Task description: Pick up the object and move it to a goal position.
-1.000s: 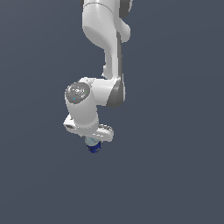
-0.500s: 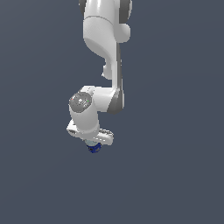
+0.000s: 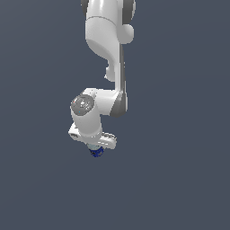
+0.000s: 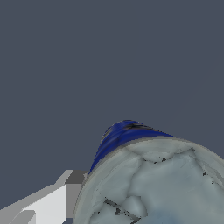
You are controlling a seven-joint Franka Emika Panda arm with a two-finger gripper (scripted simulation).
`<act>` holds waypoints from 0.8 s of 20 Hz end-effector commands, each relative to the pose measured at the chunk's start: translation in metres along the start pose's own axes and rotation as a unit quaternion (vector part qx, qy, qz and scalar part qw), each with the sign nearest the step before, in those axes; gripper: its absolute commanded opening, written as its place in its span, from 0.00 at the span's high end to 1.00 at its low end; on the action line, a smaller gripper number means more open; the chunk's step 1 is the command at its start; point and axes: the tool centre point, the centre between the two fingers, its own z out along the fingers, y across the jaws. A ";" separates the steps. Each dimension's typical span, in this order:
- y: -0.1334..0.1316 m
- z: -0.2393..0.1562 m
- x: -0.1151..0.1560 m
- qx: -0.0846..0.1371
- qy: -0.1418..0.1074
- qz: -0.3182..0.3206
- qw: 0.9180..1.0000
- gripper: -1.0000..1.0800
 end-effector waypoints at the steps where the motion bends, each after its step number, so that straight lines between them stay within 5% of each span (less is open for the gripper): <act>1: 0.000 0.000 0.001 0.000 0.001 0.000 1.000 1.00; 16: -0.036 -0.038 -0.028 0.000 0.000 0.000 1.000 1.00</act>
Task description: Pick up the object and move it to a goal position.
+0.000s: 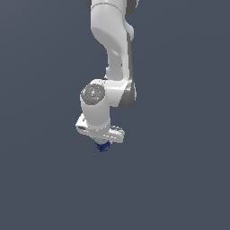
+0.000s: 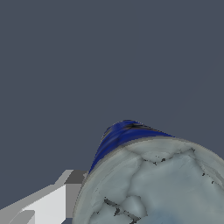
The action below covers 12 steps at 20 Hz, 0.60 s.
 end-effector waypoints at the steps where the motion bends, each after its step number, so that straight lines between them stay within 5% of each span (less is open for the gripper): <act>1: -0.014 -0.016 -0.008 0.001 0.003 -0.001 1.000 1.00; 12: -0.095 -0.103 -0.069 0.000 0.004 -0.001 1.000 1.00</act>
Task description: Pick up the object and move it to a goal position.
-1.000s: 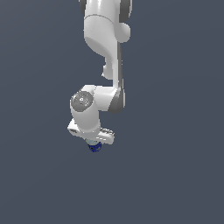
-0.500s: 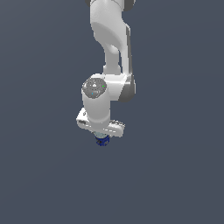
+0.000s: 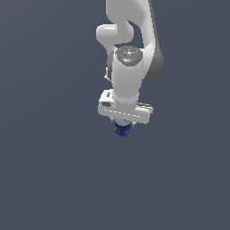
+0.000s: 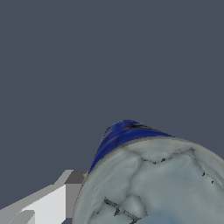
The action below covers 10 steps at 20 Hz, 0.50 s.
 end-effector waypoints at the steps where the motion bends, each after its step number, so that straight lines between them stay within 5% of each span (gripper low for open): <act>1: -0.019 -0.023 -0.013 0.000 0.002 0.000 1.000 1.00; 10: -0.073 -0.081 -0.051 0.000 0.003 0.000 1.000 1.00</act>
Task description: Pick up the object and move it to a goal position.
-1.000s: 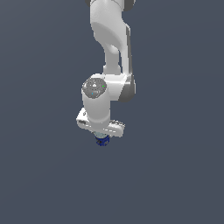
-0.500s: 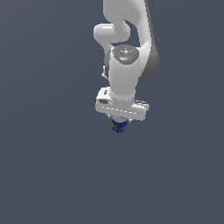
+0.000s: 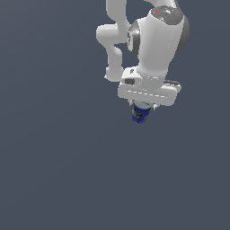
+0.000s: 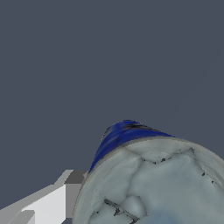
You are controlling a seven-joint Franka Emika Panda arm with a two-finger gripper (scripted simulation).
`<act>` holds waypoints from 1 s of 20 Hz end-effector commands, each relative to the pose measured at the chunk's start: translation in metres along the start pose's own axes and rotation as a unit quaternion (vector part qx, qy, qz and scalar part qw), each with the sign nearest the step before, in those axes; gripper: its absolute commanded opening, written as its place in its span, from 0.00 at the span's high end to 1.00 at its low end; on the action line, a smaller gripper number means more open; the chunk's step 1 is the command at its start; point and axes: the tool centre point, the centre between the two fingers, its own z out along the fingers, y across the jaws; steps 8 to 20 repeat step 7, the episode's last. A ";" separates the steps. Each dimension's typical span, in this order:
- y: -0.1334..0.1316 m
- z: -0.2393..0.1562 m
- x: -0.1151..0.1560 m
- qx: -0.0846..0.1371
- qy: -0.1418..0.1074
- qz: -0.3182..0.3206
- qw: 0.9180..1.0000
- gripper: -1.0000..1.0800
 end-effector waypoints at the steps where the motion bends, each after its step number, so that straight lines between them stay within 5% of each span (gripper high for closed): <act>1: -0.011 -0.014 -0.007 0.000 0.002 0.001 1.000 1.00; 20: -0.022 -0.025 -0.013 0.001 0.002 0.001 1.000 1.00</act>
